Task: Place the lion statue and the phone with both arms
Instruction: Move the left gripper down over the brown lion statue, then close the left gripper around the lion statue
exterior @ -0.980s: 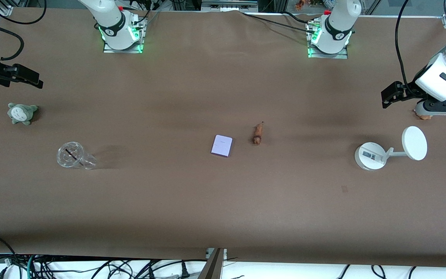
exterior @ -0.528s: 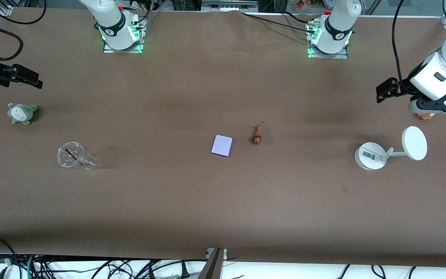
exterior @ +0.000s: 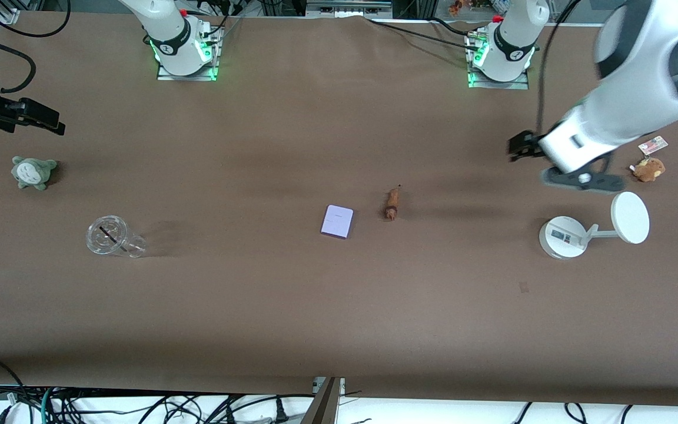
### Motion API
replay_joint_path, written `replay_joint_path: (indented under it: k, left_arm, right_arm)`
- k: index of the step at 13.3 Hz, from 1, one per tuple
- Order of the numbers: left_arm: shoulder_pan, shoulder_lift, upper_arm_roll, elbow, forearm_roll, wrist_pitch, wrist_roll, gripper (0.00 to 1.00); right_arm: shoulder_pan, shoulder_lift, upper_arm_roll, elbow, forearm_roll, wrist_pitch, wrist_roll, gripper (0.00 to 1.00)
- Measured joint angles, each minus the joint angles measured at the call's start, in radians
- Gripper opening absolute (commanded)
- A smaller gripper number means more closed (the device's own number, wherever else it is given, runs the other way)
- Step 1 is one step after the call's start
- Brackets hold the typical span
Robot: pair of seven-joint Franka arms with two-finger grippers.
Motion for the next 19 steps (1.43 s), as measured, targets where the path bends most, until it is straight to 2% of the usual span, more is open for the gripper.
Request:
replay_joint_path:
  k: [3,5,12,14,18,19]
  left_arm:
    - [-0.005,0.121,-0.113,-0.002,0.0,0.168,-0.139,1.0]
    - [-0.016,0.202,-0.157,-0.002,0.0,0.275,-0.178,1.0]
    - [-0.144,0.49,-0.165,-0.017,0.002,0.567,-0.198,1.0]
    - [-0.164,0.518,-0.165,-0.034,0.026,0.603,-0.211,1.0]
    - [-0.19,0.521,-0.165,-0.061,0.159,0.604,-0.303,1.0]
    - [-0.194,0.521,-0.165,-0.063,0.165,0.604,-0.31,0.94]
  right_arm:
    - [0.0,0.005,0.0,0.0,0.0,0.0,0.0,1.0]
    - [0.0,0.008,0.0,0.0,0.0,0.0,0.0,1.0]
    - [0.0,0.01,0.0,0.001,0.0,0.0,0.0,1.0]
    - [0.0,0.01,0.0,0.001,0.0,0.0,0.0,1.0]
    - [0.001,0.01,0.003,0.001,0.0,0.0,0.0,1.0]
    - [0.001,0.01,0.003,0.001,0.0,0.0,0.0,1.0]
